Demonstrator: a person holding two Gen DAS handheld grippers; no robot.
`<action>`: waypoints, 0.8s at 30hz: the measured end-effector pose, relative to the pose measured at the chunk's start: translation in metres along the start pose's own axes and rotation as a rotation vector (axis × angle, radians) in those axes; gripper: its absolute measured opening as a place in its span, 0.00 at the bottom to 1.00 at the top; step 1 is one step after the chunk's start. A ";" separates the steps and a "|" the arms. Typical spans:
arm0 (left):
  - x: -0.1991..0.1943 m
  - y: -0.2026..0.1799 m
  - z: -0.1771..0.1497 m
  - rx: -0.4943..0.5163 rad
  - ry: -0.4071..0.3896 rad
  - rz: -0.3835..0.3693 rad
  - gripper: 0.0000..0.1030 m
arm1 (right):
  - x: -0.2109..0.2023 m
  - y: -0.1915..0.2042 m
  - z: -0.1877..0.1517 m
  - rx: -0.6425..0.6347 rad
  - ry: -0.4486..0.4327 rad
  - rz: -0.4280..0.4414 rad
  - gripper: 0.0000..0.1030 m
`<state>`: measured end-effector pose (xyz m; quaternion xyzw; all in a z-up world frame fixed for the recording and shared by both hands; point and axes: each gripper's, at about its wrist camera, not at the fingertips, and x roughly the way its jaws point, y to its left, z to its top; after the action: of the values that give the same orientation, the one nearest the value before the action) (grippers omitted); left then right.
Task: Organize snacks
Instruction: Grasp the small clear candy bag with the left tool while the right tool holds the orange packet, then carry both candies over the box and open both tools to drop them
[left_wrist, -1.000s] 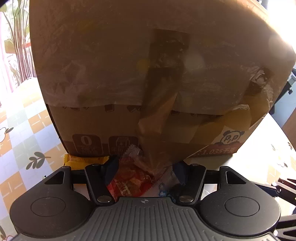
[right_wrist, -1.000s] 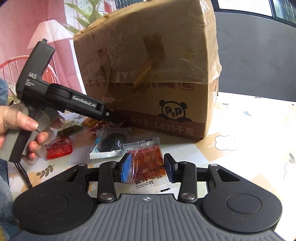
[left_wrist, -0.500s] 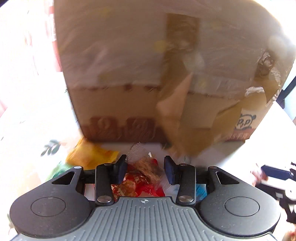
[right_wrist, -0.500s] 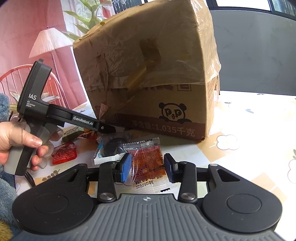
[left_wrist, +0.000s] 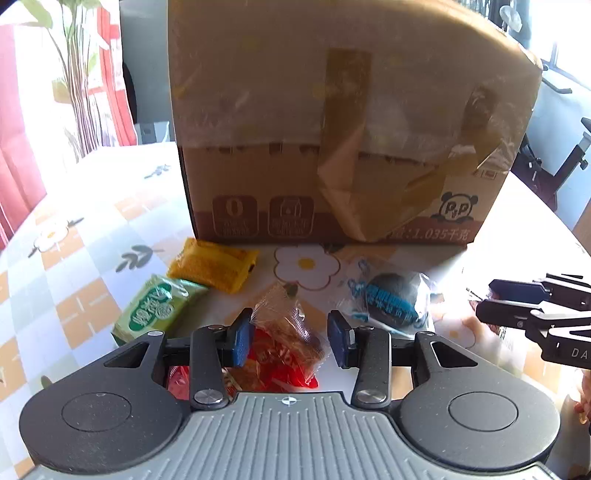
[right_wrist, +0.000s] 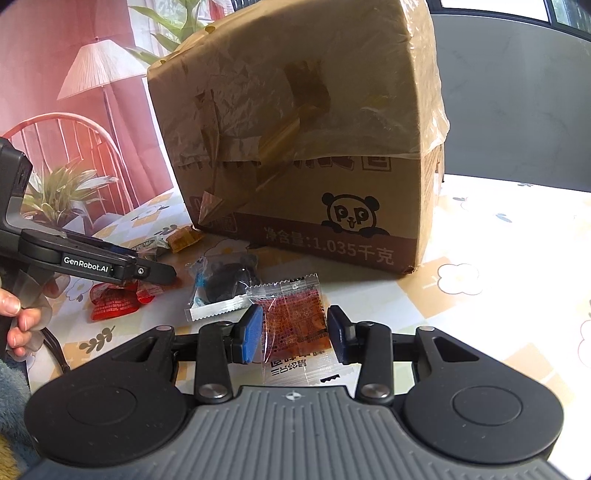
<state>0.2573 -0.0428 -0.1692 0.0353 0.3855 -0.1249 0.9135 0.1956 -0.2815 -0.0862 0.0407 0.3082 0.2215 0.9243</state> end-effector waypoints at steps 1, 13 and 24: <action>-0.002 0.001 0.001 -0.003 -0.010 0.000 0.44 | 0.000 -0.001 0.000 0.008 -0.001 0.002 0.40; -0.028 0.001 0.010 -0.029 -0.085 -0.047 0.44 | -0.001 -0.003 0.001 0.039 0.013 0.000 0.40; -0.076 -0.007 0.057 0.147 -0.258 -0.054 0.44 | -0.039 0.024 0.042 -0.025 -0.071 0.016 0.40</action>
<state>0.2445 -0.0440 -0.0750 0.0754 0.2554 -0.1809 0.9467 0.1833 -0.2744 -0.0258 0.0392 0.2719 0.2310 0.9334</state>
